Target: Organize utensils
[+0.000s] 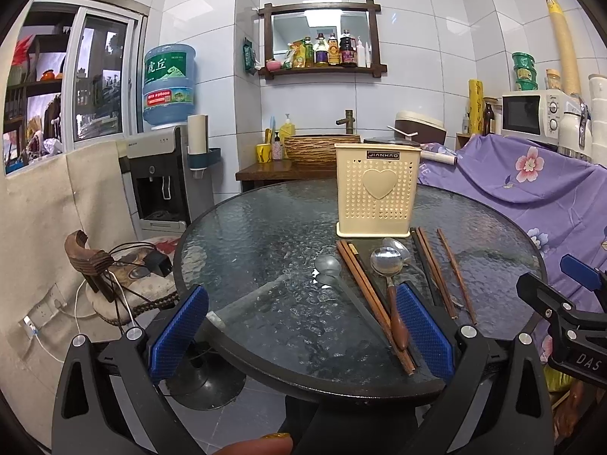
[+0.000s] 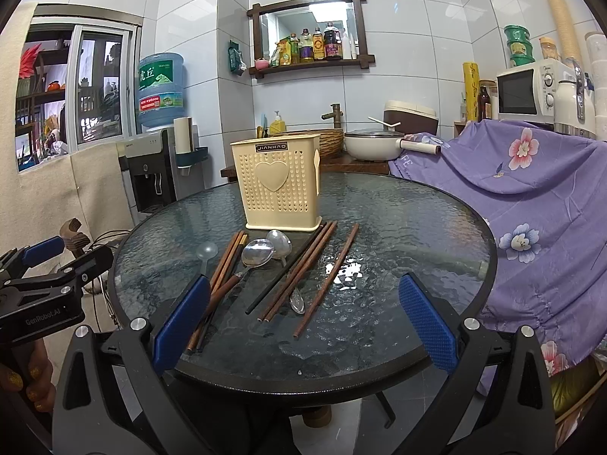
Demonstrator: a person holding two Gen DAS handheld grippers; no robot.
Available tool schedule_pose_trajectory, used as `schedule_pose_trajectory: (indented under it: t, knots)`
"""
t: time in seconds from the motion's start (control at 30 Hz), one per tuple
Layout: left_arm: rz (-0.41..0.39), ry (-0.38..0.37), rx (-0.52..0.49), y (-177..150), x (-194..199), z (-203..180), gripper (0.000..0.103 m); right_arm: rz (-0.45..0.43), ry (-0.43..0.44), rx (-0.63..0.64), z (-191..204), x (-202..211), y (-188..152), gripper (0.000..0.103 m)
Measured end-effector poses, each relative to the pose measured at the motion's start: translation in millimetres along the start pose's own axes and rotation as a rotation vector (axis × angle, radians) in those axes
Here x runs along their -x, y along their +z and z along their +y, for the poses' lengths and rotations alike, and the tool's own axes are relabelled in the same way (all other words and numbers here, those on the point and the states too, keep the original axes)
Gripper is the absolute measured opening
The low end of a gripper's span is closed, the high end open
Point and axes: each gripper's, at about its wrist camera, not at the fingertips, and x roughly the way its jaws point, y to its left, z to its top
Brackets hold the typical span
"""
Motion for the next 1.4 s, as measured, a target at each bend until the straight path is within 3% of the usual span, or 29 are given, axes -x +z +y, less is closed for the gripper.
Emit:
schedule_pose_trajectory:
  t: [0.47, 0.6, 0.8, 0.9, 1.0, 1.13, 1.4]
  knots:
    - [0.009, -0.023, -0.003, 0.1, -2.1, 3.6, 0.097, 0.001, 0.005, 0.002, -0.3, 0.1, 3.6, 0.098]
    - [0.065, -0.026, -0.003, 0.6, -17.3, 5.9, 0.097, 0.019, -0.008, 0.017, -1.1, -7.6, 4.8, 0.098]
    - [0.278, -0.085, 0.074, 3.9, -80.0, 25.0, 0.097, 0.186, -0.034, -0.01, -21.3, -56.7, 11.8, 0.098]
    - [0.306, -0.115, 0.109, 12.2, -101.4, 32.9, 0.096, 0.256, -0.051, -0.016, -32.0, -81.7, 12.2, 0.098]
    - [0.28, -0.097, 0.048, 20.0, -110.8, 26.5, 0.096, 0.33, -0.033, -0.04, -43.9, -106.6, 11.8, 0.098]
    - [0.294, -0.051, -0.05, 24.1, -127.4, 13.5, 0.096, 0.38, -0.006, -0.045, -51.8, -132.5, 14.1, 0.088]
    - [0.356, -0.02, -0.1, 26.7, -156.5, 13.0, 0.092, 0.464, -0.011, -0.009, -55.9, -183.5, 36.5, 0.067]
